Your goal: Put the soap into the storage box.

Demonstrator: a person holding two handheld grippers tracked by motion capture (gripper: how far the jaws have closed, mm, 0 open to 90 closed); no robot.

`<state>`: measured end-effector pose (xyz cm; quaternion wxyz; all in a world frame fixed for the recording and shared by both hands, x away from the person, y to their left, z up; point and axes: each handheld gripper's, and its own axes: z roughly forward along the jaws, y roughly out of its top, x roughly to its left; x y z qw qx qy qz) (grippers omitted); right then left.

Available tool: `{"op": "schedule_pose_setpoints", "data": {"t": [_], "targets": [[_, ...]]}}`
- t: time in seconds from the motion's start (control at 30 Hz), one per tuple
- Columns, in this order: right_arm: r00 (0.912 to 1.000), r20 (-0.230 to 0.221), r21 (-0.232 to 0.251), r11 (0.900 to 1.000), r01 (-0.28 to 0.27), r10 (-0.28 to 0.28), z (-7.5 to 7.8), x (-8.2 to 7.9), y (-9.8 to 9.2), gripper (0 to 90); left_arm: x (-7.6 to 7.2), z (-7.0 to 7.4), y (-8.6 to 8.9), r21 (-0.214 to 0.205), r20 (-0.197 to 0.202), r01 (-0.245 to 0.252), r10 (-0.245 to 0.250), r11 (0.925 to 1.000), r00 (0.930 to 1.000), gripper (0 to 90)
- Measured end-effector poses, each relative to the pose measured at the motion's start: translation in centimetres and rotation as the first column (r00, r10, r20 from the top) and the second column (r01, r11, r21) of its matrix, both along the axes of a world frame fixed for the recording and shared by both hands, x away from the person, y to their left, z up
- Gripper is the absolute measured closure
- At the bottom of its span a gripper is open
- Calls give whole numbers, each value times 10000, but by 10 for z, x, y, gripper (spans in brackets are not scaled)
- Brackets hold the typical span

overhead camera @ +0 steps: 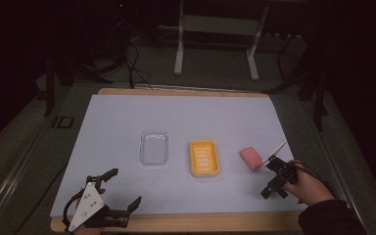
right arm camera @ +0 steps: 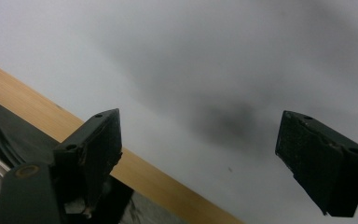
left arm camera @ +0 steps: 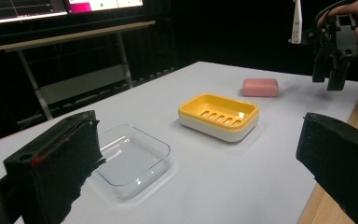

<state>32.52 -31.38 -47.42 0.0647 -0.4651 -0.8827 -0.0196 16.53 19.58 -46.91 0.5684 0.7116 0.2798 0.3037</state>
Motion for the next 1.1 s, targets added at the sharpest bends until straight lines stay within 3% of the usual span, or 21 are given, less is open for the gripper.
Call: {"op": "schedule_pose_setpoints", "data": {"t": [0.53,0.6,0.73,0.87,1.1], "targets": [[9945,-1039,-893,9960,47,-140,4,20,-11,126,1,0,0,-6,-47,48,-48,10000,10000,4],[9954,-942,-1025,9947,45,-142,6,24,-10,124,1,-1,-1,10,-49,35,-35,10000,10000,3],[9968,-791,-817,9967,41,-106,9,30,-9,124,1,-1,-2,114,-61,82,-81,9999,9999,4],[9990,-348,-1185,9926,255,-298,9,42,-1,132,1,-1,-2,125,-116,70,-69,9999,9999,4],[9995,226,-1042,9943,222,-200,11,51,7,126,2,-2,-1,174,-172,126,-123,9998,9998,4]]}}
